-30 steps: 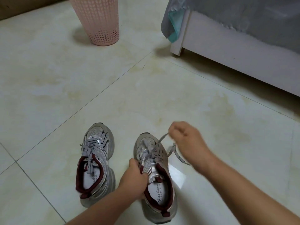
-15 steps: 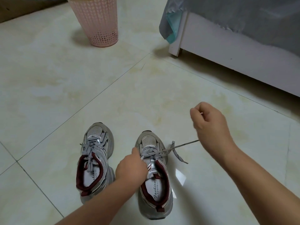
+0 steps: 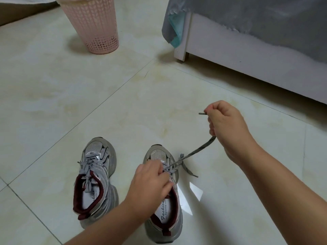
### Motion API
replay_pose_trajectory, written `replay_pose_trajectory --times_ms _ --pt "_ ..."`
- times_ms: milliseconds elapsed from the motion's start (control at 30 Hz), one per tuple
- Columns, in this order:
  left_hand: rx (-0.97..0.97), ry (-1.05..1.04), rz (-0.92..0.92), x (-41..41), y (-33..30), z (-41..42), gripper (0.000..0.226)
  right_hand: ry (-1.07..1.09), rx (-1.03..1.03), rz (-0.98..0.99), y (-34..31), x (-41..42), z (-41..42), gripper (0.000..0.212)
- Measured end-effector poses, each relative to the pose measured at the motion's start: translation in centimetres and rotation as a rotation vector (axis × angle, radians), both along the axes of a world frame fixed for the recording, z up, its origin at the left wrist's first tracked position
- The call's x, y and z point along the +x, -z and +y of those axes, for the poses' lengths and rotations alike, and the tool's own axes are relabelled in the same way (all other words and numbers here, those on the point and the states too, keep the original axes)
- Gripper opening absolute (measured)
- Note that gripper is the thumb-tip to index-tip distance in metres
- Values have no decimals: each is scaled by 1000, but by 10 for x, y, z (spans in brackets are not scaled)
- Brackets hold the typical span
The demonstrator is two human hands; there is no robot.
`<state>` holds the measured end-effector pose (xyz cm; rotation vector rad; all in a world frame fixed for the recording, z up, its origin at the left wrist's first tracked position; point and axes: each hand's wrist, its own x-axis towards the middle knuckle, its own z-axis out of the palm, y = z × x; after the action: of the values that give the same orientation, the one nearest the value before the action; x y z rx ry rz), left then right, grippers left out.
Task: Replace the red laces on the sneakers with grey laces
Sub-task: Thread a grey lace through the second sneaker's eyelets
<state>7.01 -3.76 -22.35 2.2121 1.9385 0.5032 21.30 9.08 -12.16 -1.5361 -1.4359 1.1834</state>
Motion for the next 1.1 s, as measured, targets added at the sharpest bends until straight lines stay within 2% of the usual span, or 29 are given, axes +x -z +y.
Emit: replay_pose_trajectory --times_ms 67,133,200,267,400,467,600,633,800,833,900,1033,1100 --pt "-73 -32 -23 12 -1 9 16 -16 -47 2 5 0 -1 30" --pt "-186 -153 85 24 -5 21 8 -22 -67 0 9 2 -2 33" --pt "-326 -256 154 22 -1 35 24 -17 -86 5 13 4 -3 33" --pt "-431 -264 212 18 4 44 27 -14 -100 11 16 5 -2 33" --pt "-411 -175 222 14 10 42 25 -8 -121 30 23 7 -2 33" --pt "-415 -175 59 10 11 39 24 -12 -132 27 27 9 -3 32" --pt "-648 -208 -697 -15 -16 42 28 -20 -175 7 42 18 -8 31" --pt "-666 -221 -838 -22 -26 44 31 -37 -183 -5 46 20 -9 30" --pt "-492 -440 -1253 -60 -61 46 41 -168 -140 -184 68 24 -19 19" --pt "-455 -509 -1263 -68 -63 45 39 -195 -130 -224 73 24 -21 17" --pt "-423 -625 -1167 -82 -60 38 35 -257 -113 -300 81 22 -26 16" --pt "-533 -823 -948 -102 -42 27 24 -419 -68 -414 94 11 -41 16" --pt "-549 -872 -763 -102 -36 23 15 -501 -55 -447 99 3 -48 17"
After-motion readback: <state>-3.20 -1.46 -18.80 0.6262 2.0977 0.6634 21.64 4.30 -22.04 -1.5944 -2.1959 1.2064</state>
